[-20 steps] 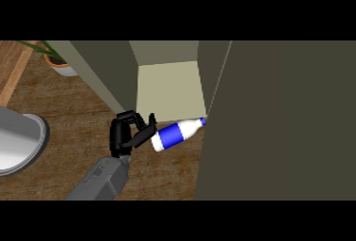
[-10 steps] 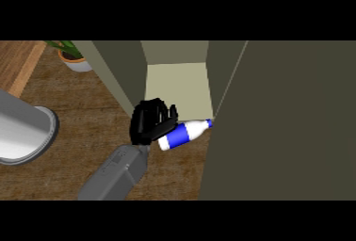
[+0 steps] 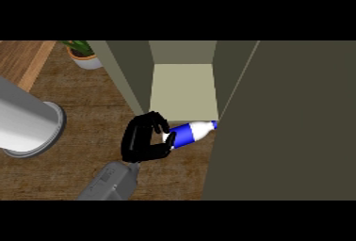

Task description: Pick up the bottled water, place it into the cabinet and close the cabinet

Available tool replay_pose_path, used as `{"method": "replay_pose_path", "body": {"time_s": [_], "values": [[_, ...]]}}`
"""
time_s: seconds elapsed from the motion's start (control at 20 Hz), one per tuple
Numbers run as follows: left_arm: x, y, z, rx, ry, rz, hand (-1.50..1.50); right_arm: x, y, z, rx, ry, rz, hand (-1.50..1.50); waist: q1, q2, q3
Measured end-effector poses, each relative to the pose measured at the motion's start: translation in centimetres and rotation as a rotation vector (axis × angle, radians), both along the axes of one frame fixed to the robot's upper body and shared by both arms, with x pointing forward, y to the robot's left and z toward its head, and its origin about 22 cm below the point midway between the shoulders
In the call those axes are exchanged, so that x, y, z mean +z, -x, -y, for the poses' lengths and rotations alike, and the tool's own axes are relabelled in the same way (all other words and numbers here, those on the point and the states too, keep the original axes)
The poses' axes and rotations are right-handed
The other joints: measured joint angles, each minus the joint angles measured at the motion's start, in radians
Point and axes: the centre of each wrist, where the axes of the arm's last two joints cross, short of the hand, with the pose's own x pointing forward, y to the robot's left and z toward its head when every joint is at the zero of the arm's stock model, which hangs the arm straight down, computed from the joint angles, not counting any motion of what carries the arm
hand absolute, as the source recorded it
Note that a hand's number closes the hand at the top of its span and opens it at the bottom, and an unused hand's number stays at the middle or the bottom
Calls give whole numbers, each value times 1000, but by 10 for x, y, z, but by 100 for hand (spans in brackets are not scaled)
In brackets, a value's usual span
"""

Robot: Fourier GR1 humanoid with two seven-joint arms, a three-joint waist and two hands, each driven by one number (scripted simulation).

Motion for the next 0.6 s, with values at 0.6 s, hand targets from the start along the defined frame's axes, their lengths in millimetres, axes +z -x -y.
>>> {"method": "replay_pose_path", "body": {"time_s": [0.6], "values": [[9,58,-73,-62,6,-8,-150,-6,-11,-26,157,-19,-60,150,16,-4,-1]]}}
